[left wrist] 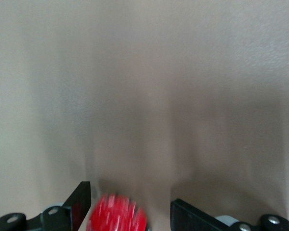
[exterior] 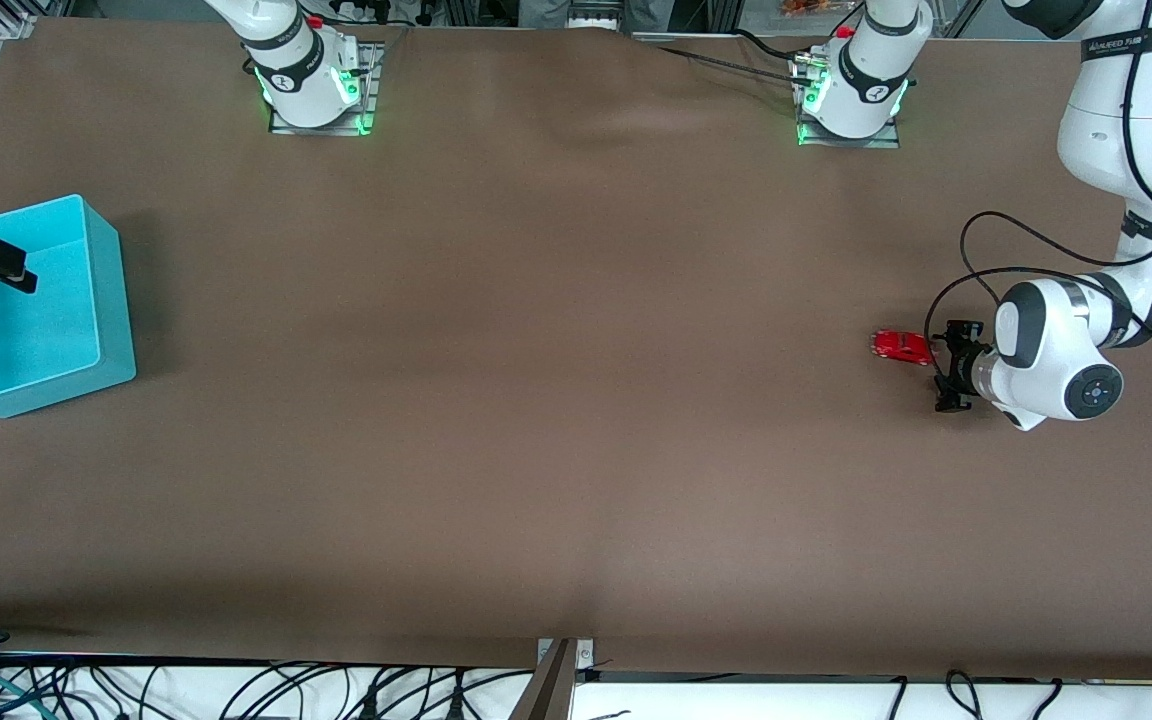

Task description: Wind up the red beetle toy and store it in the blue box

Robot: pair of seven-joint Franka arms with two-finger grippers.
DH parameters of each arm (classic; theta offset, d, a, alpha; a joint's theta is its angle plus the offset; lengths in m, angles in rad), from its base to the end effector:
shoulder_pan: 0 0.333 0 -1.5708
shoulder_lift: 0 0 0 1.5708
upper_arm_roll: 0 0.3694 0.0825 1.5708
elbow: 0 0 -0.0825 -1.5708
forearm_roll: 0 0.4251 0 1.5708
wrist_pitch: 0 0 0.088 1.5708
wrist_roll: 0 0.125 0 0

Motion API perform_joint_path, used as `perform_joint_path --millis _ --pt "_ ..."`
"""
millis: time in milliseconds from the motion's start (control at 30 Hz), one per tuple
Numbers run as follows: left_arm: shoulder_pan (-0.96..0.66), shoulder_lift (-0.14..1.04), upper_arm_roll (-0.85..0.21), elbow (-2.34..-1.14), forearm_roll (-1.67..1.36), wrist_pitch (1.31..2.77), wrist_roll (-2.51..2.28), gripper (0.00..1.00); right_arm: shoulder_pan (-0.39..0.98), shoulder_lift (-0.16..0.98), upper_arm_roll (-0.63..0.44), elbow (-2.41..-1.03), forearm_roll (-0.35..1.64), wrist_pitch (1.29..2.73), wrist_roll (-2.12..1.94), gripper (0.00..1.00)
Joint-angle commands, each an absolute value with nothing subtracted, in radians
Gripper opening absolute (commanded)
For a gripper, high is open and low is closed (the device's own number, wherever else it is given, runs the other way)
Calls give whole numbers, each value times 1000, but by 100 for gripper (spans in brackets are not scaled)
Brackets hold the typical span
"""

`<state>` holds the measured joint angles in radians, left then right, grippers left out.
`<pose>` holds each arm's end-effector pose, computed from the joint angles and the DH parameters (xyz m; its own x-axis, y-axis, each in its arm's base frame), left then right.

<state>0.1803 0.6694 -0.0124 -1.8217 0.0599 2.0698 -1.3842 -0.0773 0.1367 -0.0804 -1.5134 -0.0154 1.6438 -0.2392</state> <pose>0.6365 0.1122 0.1332 0.0473 0.9977 -0.0478 0.9111 -0.0627 -0.4074 0.6417 -0.1003 0.6110 0.9965 0.0831 -0.0119 0.0834 -0.9962 0.0241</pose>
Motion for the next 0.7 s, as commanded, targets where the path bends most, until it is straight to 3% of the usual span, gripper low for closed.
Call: perform_joint_path --millis 0,667 --pt "178 657 -14 -1781 75 2053 -1370 81 -81 144 -78 -1491 -12 1640 -235 100" --pt "169 657 -48 -1582 74 1729 -1183 80 -81 144 -78 -1491 -12 1640 -236 100"
